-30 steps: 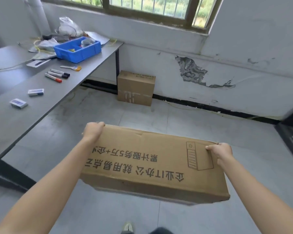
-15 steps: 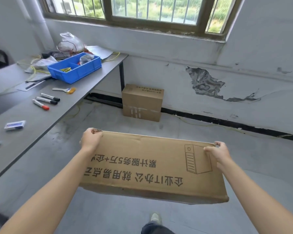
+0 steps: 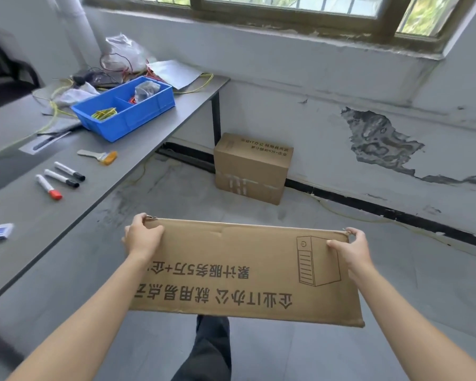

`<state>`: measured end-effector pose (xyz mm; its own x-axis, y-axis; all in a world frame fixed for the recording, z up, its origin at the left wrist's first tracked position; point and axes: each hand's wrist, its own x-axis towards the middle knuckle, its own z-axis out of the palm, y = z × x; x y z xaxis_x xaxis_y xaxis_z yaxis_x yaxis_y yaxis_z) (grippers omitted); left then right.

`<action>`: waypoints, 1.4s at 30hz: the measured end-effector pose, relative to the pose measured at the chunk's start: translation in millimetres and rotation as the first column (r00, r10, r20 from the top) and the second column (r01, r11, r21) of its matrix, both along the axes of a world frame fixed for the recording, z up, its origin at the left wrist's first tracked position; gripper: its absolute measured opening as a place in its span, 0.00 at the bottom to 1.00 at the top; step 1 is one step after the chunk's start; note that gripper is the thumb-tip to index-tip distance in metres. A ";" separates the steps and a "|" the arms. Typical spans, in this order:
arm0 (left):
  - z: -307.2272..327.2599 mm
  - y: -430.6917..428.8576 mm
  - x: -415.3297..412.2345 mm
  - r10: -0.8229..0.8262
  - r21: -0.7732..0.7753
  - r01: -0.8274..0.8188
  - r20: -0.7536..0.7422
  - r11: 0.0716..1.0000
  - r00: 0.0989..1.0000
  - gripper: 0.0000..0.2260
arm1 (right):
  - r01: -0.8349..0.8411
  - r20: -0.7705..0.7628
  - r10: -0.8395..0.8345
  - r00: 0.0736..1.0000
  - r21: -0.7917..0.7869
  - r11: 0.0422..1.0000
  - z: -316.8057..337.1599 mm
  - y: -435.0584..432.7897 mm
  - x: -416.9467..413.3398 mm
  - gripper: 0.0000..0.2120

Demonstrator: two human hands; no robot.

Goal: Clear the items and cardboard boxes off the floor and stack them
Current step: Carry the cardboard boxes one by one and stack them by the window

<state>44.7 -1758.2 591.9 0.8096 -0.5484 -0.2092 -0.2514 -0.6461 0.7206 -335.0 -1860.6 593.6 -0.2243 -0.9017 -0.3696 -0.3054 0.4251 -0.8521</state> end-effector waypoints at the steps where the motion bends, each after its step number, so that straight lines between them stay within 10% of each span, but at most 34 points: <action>1: -4.1 -14.6 6.3 -0.001 0.012 0.001 -0.010 1.000 1.000 0.23 | 0.001 -0.010 -0.001 1.000 0.006 1.000 -4.1 -13.6 6.7 0.29; 42: -137.3 -551.4 134.9 0.157 0.315 -0.051 -0.321 0.948 0.934 0.22 | 0.264 -0.095 -0.248 0.964 0.436 0.861 -175.0 -495.6 115.5 0.26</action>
